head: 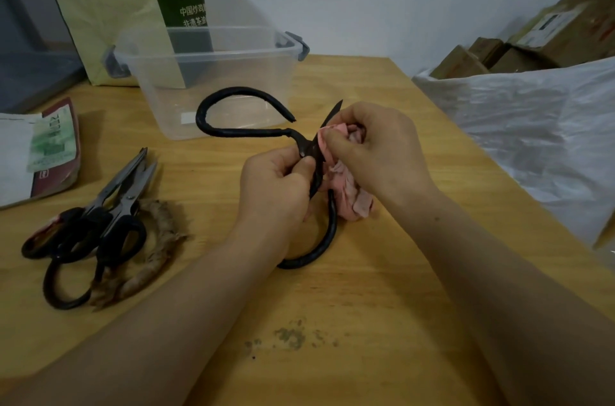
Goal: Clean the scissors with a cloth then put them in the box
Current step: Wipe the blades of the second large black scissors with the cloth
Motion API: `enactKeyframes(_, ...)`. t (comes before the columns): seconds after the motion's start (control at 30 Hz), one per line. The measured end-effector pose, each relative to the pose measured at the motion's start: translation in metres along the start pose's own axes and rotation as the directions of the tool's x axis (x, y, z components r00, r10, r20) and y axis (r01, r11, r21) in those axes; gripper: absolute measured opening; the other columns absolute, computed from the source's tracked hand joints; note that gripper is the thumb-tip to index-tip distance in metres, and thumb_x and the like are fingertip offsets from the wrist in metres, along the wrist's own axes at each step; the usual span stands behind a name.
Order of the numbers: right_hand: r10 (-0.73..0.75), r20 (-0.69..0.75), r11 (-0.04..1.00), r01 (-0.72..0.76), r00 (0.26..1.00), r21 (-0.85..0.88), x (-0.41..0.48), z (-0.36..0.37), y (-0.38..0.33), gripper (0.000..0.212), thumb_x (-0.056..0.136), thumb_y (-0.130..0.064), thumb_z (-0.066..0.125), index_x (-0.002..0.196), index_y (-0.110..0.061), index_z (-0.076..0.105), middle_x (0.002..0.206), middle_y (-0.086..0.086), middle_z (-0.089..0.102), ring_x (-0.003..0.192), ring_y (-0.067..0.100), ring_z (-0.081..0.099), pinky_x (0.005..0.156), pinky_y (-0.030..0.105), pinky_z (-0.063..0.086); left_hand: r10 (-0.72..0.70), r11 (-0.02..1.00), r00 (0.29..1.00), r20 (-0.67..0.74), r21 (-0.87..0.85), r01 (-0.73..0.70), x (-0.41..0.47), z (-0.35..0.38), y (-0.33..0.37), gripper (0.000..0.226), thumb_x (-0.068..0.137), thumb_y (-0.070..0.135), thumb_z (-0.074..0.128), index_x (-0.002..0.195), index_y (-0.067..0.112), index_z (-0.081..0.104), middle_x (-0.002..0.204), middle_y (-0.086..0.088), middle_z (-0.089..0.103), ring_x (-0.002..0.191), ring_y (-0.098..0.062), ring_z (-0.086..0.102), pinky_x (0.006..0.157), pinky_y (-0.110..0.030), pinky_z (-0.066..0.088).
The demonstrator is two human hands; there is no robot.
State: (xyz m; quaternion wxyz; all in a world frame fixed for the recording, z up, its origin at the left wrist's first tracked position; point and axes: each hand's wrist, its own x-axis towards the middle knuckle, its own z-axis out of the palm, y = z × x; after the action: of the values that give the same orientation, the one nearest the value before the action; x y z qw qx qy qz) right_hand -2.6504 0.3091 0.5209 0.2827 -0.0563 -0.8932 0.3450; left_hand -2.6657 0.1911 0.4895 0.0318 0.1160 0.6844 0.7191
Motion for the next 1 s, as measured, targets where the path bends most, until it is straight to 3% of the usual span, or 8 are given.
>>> enactKeyframes(0.13, 0.050, 0.113, 0.990, -0.064, 0.992, 0.127, -0.003, -0.003, -0.003, 0.006, 0.078, -0.022, 0.074, 0.078, -0.024, 0.068, 0.071, -0.012, 0.066, 0.068, 0.001, 0.063, 0.062, 0.020, 0.055, 0.053, 0.998, 0.999, -0.006, 0.021, -0.053, -0.002, 0.000, 0.001, 0.023, 0.094, 0.006, 0.052, 0.081, 0.012, 0.070, 0.086, -0.027, 0.065, 0.070, -0.039, 0.059, 0.044, -0.027, 0.035)
enactKeyframes(0.3, 0.183, 0.100, 0.945, -0.203, 0.978, 0.256, 0.000, 0.001, -0.006, 0.015, 0.073, -0.011, 0.076, 0.067, -0.019, 0.065, 0.069, 0.000, 0.067, 0.057, 0.005, 0.062, 0.051, 0.019, 0.050, 0.106, 0.993, 0.994, 0.004, 0.055, -0.106, -0.002, 0.000, -0.001, 0.020, 0.094, 0.006, 0.052, 0.086, 0.008, 0.071, 0.085, -0.025, 0.066, 0.076, -0.043, 0.060, 0.046, -0.029, 0.039)
enactKeyframes(0.43, 0.243, 0.024, 0.931, -0.240, 0.970, 0.276, 0.003, 0.004, -0.007, 0.015, 0.073, -0.012, 0.074, 0.064, -0.017, 0.062, 0.074, 0.004, 0.067, 0.069, 0.015, 0.064, 0.059, 0.028, 0.054, 0.156, 0.983, 0.988, 0.019, 0.093, -0.157, -0.002, 0.000, -0.002, 0.024, 0.094, 0.006, 0.052, 0.084, 0.014, 0.072, 0.080, -0.017, 0.068, 0.058, -0.024, 0.053, 0.052, -0.033, 0.041)
enactKeyframes(0.5, 0.254, -0.004, 0.935, -0.245, 0.967, 0.258, 0.005, 0.001, -0.008, 0.014, 0.074, -0.011, 0.073, 0.066, -0.015, 0.062, 0.077, 0.007, 0.067, 0.071, 0.015, 0.065, 0.058, 0.028, 0.054, 0.167, 0.980, 0.986, 0.017, 0.109, -0.168, -0.003, 0.001, -0.002, 0.025, 0.094, 0.006, 0.051, 0.083, 0.018, 0.071, 0.078, -0.011, 0.069, 0.059, -0.017, 0.053, 0.055, -0.034, 0.041)
enactKeyframes(0.57, 0.261, 0.073, 0.902, -0.270, 0.963, 0.337, 0.002, -0.003, -0.008, 0.014, 0.075, -0.004, 0.073, 0.067, -0.009, 0.062, 0.069, 0.010, 0.067, 0.058, 0.012, 0.064, 0.049, 0.024, 0.051, 0.172, 0.979, 0.985, 0.014, 0.107, -0.172, -0.003, 0.001, -0.003, 0.024, 0.094, 0.007, 0.052, 0.083, 0.016, 0.071, 0.078, -0.011, 0.069, 0.061, -0.019, 0.055, 0.056, -0.035, 0.043)
enactKeyframes(0.67, 0.250, 0.180, 0.868, -0.302, 0.951, 0.394, -0.004, -0.005, -0.009, 0.016, 0.073, 0.002, 0.073, 0.065, -0.007, 0.062, 0.058, 0.012, 0.065, 0.052, 0.016, 0.063, 0.052, 0.028, 0.056, 0.177, 0.979, 0.984, 0.028, 0.101, -0.178, -0.003, -0.001, -0.003, 0.022, 0.094, 0.008, 0.052, 0.086, 0.015, 0.071, 0.077, -0.010, 0.069, 0.054, -0.013, 0.051, 0.053, -0.033, 0.041)
enactKeyframes(0.83, 0.273, 0.070, 0.839, -0.273, 0.960, 0.470, 0.000, -0.003, -0.012, 0.015, 0.074, 0.001, 0.068, 0.066, -0.008, 0.059, 0.048, 0.006, 0.063, 0.045, 0.012, 0.060, 0.047, 0.023, 0.050, 0.206, 0.969, 0.977, 0.055, 0.123, -0.212, -0.005, 0.002, -0.002, 0.025, 0.094, 0.008, 0.051, 0.086, 0.023, 0.069, 0.076, -0.010, 0.067, 0.050, -0.008, 0.047, 0.053, -0.031, 0.041)
enactKeyframes(1.0, 0.272, -0.069, 0.929, -0.243, 0.960, 0.279, 0.007, 0.000, -0.004, 0.015, 0.074, -0.011, 0.071, 0.065, -0.017, 0.061, 0.066, -0.006, 0.062, 0.059, 0.002, 0.057, 0.052, 0.015, 0.048, 0.162, 0.981, 0.986, 0.034, 0.103, -0.165, -0.004, 0.002, 0.000, 0.029, 0.094, 0.007, 0.051, 0.081, 0.027, 0.069, 0.079, -0.005, 0.070, 0.054, -0.010, 0.052, 0.054, -0.029, 0.040)
